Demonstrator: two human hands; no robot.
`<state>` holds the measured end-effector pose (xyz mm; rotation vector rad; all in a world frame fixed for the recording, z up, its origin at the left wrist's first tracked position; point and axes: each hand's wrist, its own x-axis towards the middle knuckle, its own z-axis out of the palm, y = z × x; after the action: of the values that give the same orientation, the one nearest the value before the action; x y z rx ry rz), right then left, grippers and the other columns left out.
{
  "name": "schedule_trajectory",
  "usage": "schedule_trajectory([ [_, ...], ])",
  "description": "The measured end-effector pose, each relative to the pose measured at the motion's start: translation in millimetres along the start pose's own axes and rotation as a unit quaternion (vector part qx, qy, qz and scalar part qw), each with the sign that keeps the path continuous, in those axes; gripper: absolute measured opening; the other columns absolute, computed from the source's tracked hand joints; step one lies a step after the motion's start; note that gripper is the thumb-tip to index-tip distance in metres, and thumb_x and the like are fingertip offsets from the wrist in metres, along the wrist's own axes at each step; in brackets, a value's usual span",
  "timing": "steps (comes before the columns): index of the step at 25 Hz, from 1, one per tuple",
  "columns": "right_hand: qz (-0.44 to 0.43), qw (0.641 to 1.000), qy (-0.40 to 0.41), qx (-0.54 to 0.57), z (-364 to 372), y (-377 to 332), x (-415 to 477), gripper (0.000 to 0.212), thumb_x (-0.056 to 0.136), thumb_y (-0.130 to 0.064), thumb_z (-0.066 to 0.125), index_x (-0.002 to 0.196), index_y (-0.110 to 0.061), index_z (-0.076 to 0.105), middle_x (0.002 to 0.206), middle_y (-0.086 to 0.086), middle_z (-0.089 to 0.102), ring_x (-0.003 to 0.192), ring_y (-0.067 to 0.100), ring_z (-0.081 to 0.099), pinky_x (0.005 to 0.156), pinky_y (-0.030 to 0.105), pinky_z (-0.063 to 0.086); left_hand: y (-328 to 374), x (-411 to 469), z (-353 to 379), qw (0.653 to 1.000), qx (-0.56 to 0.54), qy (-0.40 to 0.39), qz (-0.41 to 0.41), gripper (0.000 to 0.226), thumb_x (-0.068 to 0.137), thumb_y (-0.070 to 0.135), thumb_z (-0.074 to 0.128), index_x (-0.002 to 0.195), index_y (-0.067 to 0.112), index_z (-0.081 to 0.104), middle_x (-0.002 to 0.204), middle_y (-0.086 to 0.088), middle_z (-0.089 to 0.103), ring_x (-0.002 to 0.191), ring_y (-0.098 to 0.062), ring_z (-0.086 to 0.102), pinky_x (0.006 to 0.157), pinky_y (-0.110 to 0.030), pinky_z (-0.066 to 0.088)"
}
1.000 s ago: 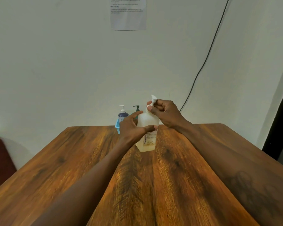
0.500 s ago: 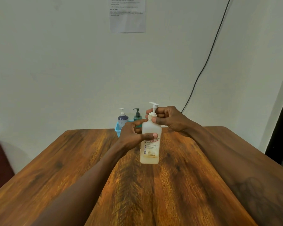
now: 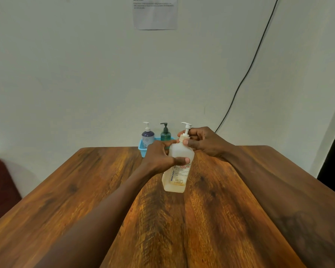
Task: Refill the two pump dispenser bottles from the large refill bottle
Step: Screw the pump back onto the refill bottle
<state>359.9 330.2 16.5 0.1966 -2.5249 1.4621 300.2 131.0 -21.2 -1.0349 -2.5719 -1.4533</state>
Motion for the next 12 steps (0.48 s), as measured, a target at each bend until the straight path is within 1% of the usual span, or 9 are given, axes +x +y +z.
schedule_trajectory([
  [3, -0.003, 0.997, 0.059, -0.056, 3, -3, -2, 0.04, 0.089, -0.023, 0.077, 0.126, -0.009, 0.069, 0.114, 0.0, 0.075, 0.101, 0.01, 0.072, 0.095, 0.04, 0.059, 2, 1, 4, 0.997, 0.058, 0.042, 0.003, 0.083, 0.069, 0.053, 0.087, 0.141, 0.024, 0.059, 0.126, 0.0, 0.071, 0.097, -0.016, 0.072, 0.068, -0.018, 0.056],
  [5, 0.003, 0.989, 0.125, -0.076, 7, -4, -3, 0.043, 0.08, -0.033, 0.085, 0.116, -0.012, 0.075, 0.103, -0.003, 0.077, 0.092, 0.009, 0.073, 0.088, 0.04, 0.062, 3, 1, 7, 0.993, 0.082, 0.087, 0.022, 0.08, 0.065, 0.06, 0.086, 0.135, 0.026, 0.064, 0.12, 0.002, 0.074, 0.092, -0.013, 0.071, 0.064, -0.015, 0.053],
  [7, 0.021, 0.98, 0.177, -0.087, 9, -4, -2, 0.044, 0.07, -0.044, 0.09, 0.101, -0.014, 0.079, 0.092, -0.004, 0.077, 0.085, 0.011, 0.073, 0.081, 0.039, 0.063, 3, -2, 13, 0.988, 0.089, 0.12, 0.046, 0.074, 0.063, 0.065, 0.084, 0.126, 0.029, 0.069, 0.111, 0.006, 0.075, 0.087, -0.011, 0.07, 0.065, -0.018, 0.055],
  [9, 0.038, 0.974, 0.198, -0.105, 9, -5, -2, 0.045, 0.064, -0.054, 0.091, 0.086, -0.017, 0.08, 0.082, -0.005, 0.076, 0.079, 0.012, 0.072, 0.074, 0.038, 0.062, 3, -5, 17, 0.985, 0.086, 0.135, 0.059, 0.069, 0.063, 0.067, 0.082, 0.121, 0.031, 0.07, 0.108, 0.008, 0.075, 0.086, -0.01, 0.069, 0.07, -0.026, 0.06],
  [10, 0.045, 0.971, 0.199, -0.12, 10, -6, -3, 0.05, 0.062, -0.061, 0.089, 0.081, -0.015, 0.079, 0.078, -0.004, 0.075, 0.077, 0.014, 0.071, 0.071, 0.038, 0.06, 2, -6, 18, 0.985, 0.087, 0.137, 0.065, 0.069, 0.062, 0.067, 0.082, 0.12, 0.031, 0.07, 0.108, 0.007, 0.076, 0.086, -0.01, 0.069, 0.072, -0.028, 0.061],
  [12, 0.06, 0.965, 0.204, -0.151, 14, -9, -3, 0.064, 0.06, -0.072, 0.083, 0.078, -0.01, 0.076, 0.076, 0.0, 0.074, 0.074, 0.017, 0.071, 0.067, 0.036, 0.057, 6, -6, 18, 0.984, 0.087, 0.135, 0.072, 0.066, 0.064, 0.065, 0.083, 0.119, 0.029, 0.071, 0.108, 0.007, 0.076, 0.085, -0.008, 0.068, 0.069, -0.025, 0.059],
])
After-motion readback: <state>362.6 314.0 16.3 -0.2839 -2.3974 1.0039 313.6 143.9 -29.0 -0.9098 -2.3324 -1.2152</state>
